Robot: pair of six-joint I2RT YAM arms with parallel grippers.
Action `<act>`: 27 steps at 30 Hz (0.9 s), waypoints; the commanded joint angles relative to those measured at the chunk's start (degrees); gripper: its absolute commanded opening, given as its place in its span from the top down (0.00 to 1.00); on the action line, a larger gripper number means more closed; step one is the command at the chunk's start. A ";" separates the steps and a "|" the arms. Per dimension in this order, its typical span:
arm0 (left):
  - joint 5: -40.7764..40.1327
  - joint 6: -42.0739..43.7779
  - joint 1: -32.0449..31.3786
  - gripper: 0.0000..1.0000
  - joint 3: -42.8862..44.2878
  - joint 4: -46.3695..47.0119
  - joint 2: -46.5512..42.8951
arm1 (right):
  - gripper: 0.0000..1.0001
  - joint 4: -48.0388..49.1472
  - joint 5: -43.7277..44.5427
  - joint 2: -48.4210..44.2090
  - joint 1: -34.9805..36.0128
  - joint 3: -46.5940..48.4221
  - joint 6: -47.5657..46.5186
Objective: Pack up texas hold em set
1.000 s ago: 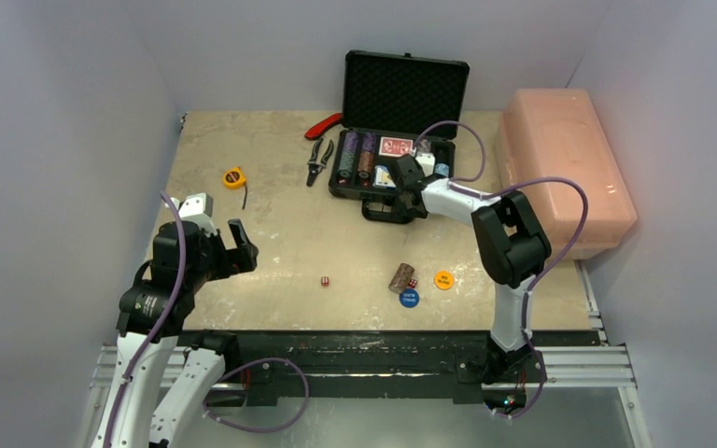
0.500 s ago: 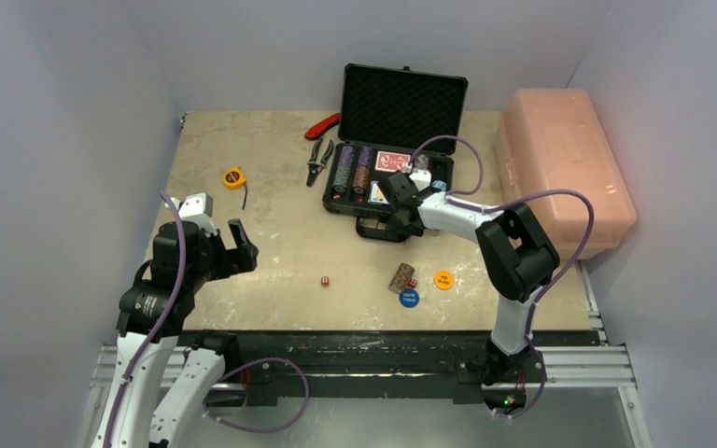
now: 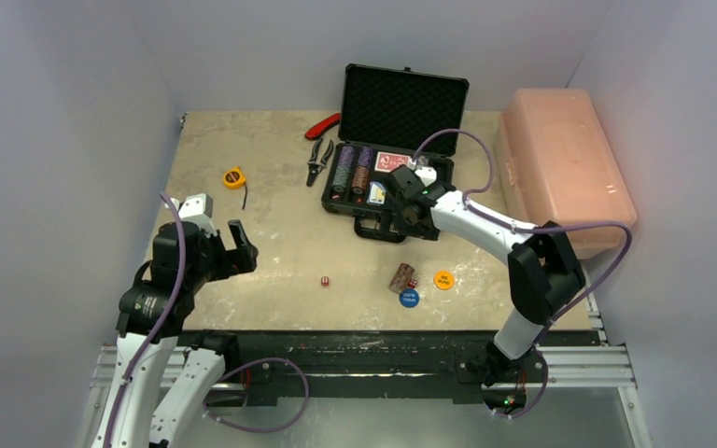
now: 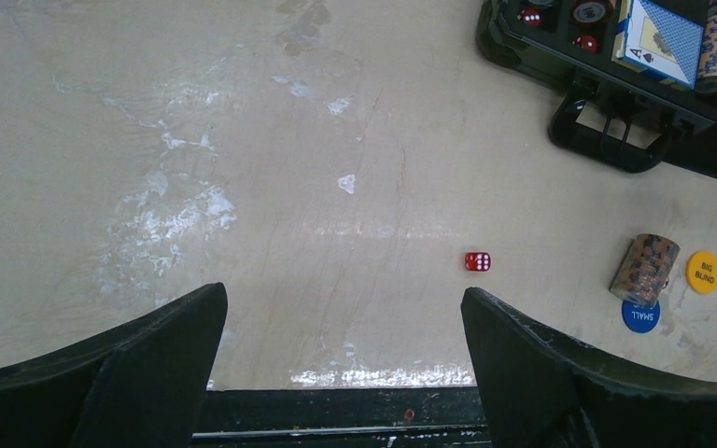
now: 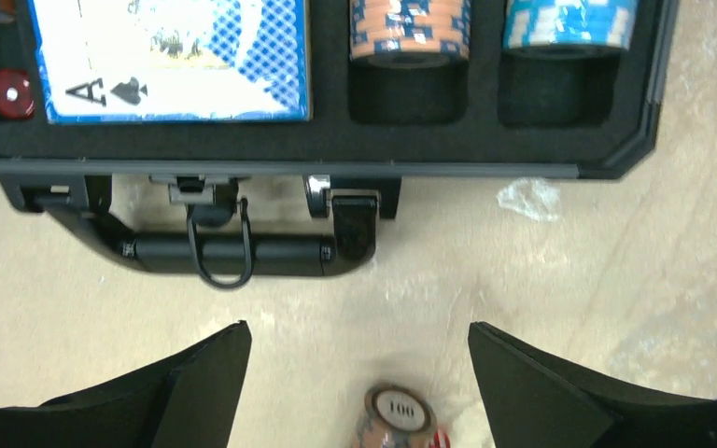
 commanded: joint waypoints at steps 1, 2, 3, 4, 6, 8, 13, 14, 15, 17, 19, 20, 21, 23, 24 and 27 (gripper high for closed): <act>0.12 0.11 0.40 0.03 1.05 -0.14 -1.05 | 0.07 -5.73 -1.95 -5.41 0.59 0.52 4.62; -0.02 0.06 0.40 0.03 1.19 -0.58 -1.31 | 0.06 -6.16 -1.98 -6.44 0.80 -0.08 5.54; -0.26 -0.04 0.40 0.03 1.12 -0.66 -1.64 | 0.05 -6.72 -2.02 -7.46 0.93 -0.66 6.59; -0.28 -0.07 0.40 0.03 0.75 -0.38 -2.00 | 0.05 -7.33 -1.87 -8.52 1.12 -1.09 7.67; 0.48 0.01 0.40 0.03 0.07 0.64 -2.35 | 0.05 -8.33 -1.82 -10.39 1.36 -2.03 10.15; 0.87 0.03 0.40 0.03 0.10 0.57 -2.15 | 0.05 -8.64 -2.13 -12.17 1.86 -3.10 12.38; 0.88 0.09 0.40 0.03 -0.01 0.67 -2.78 | 0.01 -10.17 -2.54 -13.93 4.49 -5.43 19.20; 0.85 0.09 0.40 0.03 -0.10 0.68 -3.11 | 0.01 -10.59 -2.60 -13.99 5.14 -5.73 20.52; 0.80 0.10 0.40 0.03 -0.09 0.72 -3.40 | 0.02 -11.01 -2.34 -13.93 6.11 -5.98 21.85; 0.64 -0.02 0.40 0.03 -0.19 0.77 -4.05 | 0.04 -11.60 -1.59 -13.78 7.64 -6.44 24.28; 0.61 0.02 0.39 0.03 -0.23 0.69 -4.49 | 0.05 -12.38 -1.05 -13.24 8.61 -6.52 26.28; 0.59 0.02 0.40 0.03 -0.24 0.71 -4.67 | 0.05 -12.65 -0.92 -12.94 8.91 -6.59 26.98; 0.54 0.02 0.40 0.03 -0.28 0.74 -4.84 | 0.06 -12.96 -0.81 -12.53 9.15 -6.55 27.64; 0.53 -0.05 0.40 0.03 -0.33 0.69 -5.22 | 0.08 -13.34 -0.68 -11.72 9.47 -6.60 28.65; 0.45 -0.07 0.36 0.03 -0.33 0.75 -5.38 | 0.09 -13.35 -0.72 -11.33 9.62 -6.60 28.93; 0.37 -0.08 0.40 0.03 -0.37 0.75 -5.86 | 0.12 -13.73 -0.71 -10.14 9.89 -6.98 30.27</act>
